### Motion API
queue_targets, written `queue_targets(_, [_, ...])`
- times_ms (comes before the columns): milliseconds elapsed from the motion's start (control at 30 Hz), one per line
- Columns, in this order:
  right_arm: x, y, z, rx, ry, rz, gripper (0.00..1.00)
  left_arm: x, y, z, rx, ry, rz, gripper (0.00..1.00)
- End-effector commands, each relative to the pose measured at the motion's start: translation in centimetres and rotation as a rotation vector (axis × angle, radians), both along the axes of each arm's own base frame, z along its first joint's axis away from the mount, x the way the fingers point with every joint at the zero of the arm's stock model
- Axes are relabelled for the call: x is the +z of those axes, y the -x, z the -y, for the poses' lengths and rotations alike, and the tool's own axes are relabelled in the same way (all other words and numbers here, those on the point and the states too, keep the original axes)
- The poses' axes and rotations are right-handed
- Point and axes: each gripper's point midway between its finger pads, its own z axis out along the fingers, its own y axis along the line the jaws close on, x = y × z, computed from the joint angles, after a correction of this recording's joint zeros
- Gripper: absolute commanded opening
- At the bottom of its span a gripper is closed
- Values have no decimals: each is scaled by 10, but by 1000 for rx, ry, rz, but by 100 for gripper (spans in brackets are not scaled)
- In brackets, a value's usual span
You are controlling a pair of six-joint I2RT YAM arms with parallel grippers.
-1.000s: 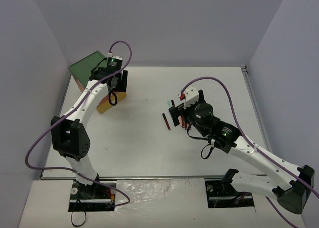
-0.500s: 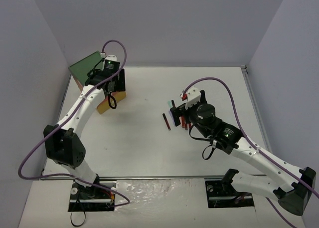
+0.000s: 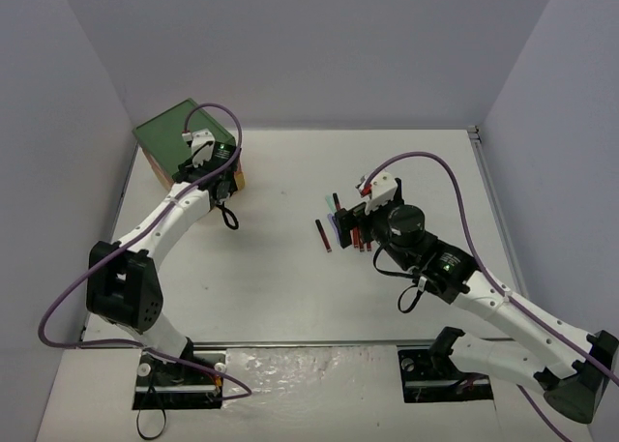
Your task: Organize the makeup
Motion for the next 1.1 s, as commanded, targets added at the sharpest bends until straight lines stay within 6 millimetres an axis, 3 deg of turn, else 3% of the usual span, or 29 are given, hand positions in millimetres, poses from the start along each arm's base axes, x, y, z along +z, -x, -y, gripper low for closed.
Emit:
queue_targets(0, [26,4,-4,19,-117,39,100,33,-32,-3,120,38,207,55])
queue_targets(367, [32,10,-4,43,-140,50,100,14,-52,1,180,-6,264,53])
queue_targets(1067, [32,13,-4,54,-153,57,100,-6,-63,1,221,-42,283,48])
